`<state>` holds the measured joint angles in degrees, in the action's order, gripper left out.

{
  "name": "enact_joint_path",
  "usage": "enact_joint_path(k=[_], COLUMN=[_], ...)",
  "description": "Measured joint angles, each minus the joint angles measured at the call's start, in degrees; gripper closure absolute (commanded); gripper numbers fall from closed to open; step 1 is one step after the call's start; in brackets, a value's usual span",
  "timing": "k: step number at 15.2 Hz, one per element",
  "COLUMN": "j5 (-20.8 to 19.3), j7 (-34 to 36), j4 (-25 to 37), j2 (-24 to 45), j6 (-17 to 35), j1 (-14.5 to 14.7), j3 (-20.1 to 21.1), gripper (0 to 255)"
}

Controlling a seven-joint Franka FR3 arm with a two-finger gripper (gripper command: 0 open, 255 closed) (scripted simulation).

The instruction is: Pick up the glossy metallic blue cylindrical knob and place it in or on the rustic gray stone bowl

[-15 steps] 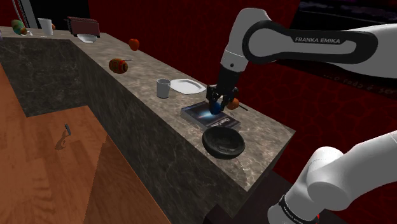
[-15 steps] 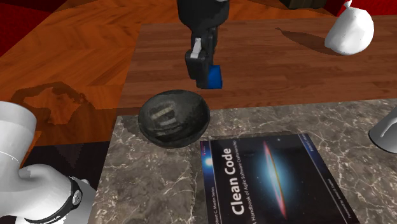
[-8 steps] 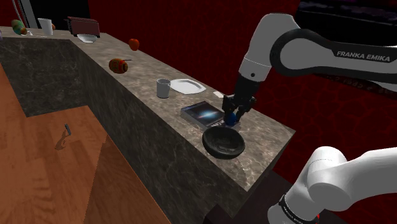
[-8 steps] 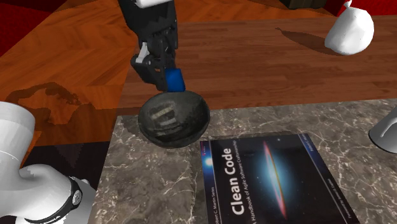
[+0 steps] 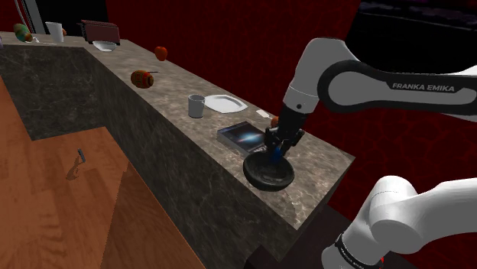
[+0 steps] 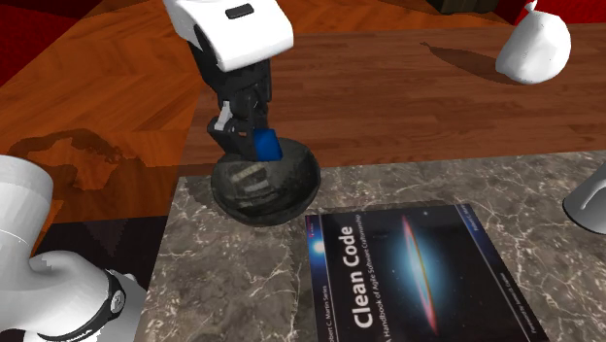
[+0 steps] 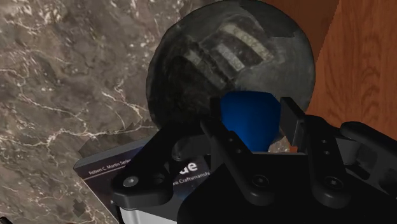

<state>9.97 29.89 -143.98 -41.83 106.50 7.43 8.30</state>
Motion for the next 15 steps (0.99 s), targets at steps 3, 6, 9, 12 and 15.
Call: enact_joint_path(k=[3,6,9,12,15], j5=[0.28,0.41,0.47,0.48,0.48], j7=[-0.16,-0.36,-0.39,-0.40,-0.40], j4=[-2.29,-3.73,-4.19,-4.24,-4.25], j2=[-0.02,0.09,0.10,0.12,0.12], j6=[2.26,3.80,4.29,4.37,4.38], j1=[0.12,0.15,0.18,0.18,0.18], j3=[0.24,0.31,0.37,0.37,0.37], gripper=[255,255,255,0,0])
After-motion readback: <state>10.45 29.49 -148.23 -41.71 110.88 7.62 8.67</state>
